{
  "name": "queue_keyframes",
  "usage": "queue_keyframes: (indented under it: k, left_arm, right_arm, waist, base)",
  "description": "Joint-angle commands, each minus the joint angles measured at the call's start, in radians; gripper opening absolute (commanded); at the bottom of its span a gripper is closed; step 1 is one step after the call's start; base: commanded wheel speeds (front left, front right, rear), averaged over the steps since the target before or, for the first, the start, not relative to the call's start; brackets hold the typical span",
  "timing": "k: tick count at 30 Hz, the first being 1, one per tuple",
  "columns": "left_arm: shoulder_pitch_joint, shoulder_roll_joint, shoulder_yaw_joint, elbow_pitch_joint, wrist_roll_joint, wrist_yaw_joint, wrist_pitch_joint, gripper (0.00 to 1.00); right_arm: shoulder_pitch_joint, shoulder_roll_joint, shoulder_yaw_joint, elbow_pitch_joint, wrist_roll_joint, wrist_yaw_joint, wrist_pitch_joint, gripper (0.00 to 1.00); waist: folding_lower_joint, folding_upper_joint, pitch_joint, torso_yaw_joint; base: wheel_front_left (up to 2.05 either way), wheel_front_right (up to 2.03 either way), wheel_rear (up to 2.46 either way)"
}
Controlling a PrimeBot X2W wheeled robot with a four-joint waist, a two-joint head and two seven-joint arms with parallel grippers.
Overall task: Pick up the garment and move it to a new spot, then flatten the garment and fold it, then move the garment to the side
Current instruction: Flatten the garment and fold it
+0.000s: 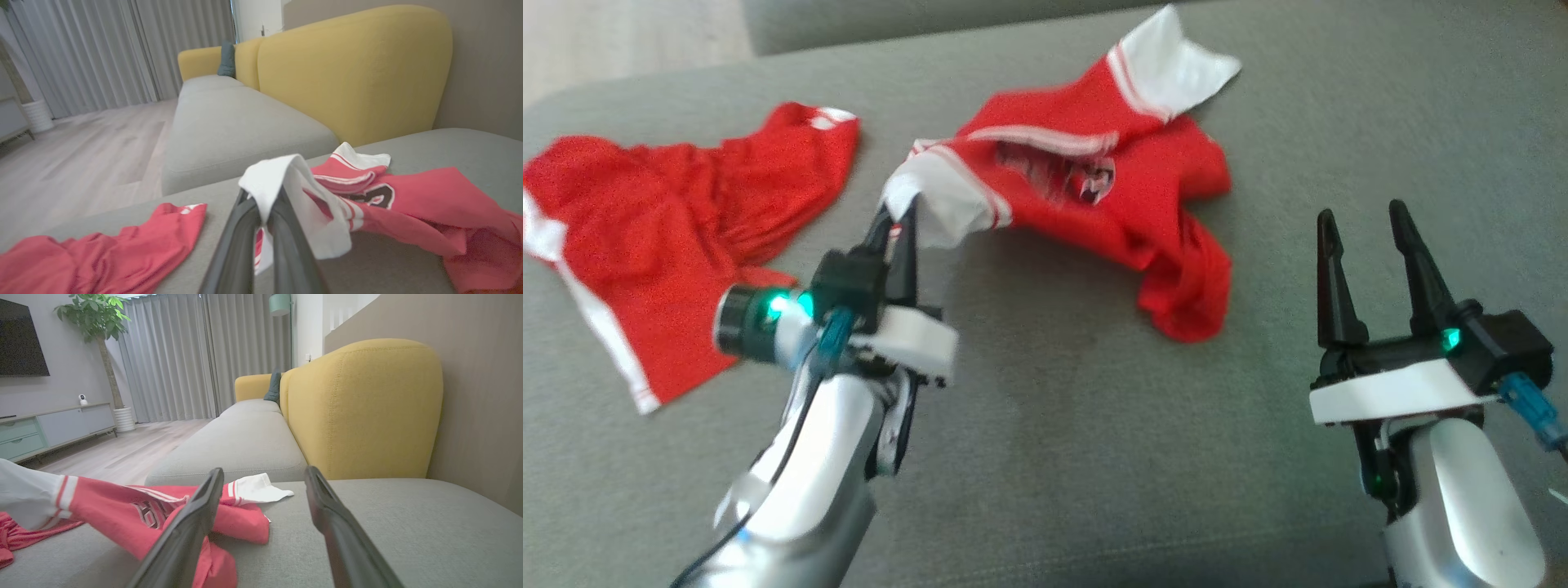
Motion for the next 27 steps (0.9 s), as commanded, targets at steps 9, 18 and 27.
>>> queue_keyframes:
  k: [9, 18, 27]
  left_arm:
    - [0.102, 0.084, 0.01, -0.102, 0.129, -0.012, -0.005, 0.0]
    - [0.134, 0.058, -0.081, 0.13, 0.149, -0.076, -0.005, 1.0]
    - [0.134, 0.025, -0.008, -0.021, 0.117, -0.038, -0.005, 1.0]
  right_arm:
    - [0.012, 0.001, 0.014, 0.02, 0.03, -0.001, -0.011, 1.0]
    - [-0.017, 0.001, -0.043, 0.011, 0.018, -0.001, -0.011, 1.0]
    - [-0.032, -0.018, -0.117, -0.034, -0.011, -0.001, 0.012, 1.0]
  waist:
    - [0.0, 0.0, -0.079, 0.08]
    - [0.0, 0.0, -0.066, 0.067]
    - [0.0, 0.0, -0.074, 0.084]
  base:
    - [0.0, 0.0, 0.0]
    - [0.0, 0.0, 0.0]
    - [0.0, 0.0, 0.0]
